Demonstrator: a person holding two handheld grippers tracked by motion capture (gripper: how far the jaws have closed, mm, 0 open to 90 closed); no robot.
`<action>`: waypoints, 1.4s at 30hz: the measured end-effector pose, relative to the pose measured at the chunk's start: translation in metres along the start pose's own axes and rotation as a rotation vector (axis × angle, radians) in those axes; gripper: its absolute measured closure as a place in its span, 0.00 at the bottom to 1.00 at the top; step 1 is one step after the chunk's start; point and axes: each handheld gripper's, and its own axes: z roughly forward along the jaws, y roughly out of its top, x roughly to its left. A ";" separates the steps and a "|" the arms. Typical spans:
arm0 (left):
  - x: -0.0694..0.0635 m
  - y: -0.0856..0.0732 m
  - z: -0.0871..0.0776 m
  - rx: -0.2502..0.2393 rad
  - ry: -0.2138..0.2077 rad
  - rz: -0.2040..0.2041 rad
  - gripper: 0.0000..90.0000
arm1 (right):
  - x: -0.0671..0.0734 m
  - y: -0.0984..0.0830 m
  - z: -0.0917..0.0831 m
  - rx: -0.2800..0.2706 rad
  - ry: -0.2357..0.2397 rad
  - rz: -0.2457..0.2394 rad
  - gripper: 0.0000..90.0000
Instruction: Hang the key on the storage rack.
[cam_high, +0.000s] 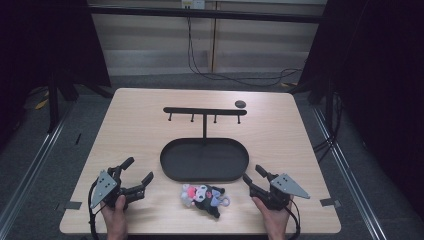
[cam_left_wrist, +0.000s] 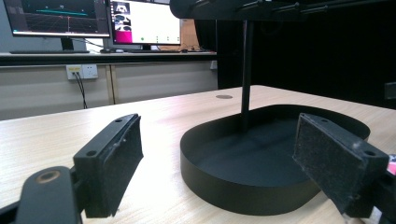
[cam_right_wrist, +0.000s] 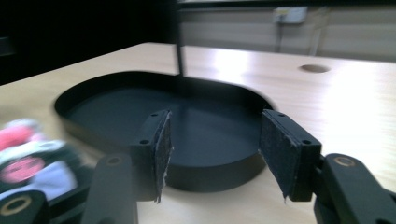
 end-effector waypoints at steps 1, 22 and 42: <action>0.000 0.000 0.000 0.000 0.000 0.000 0.17 | 0.000 0.000 0.000 0.000 0.000 0.000 0.48; 0.000 0.000 0.000 0.000 -0.001 0.001 0.17 | 0.011 0.041 0.018 0.296 0.146 -0.072 0.51; 0.000 0.000 0.000 0.000 0.000 0.000 0.17 | 0.019 0.063 0.050 0.732 0.348 -0.132 0.39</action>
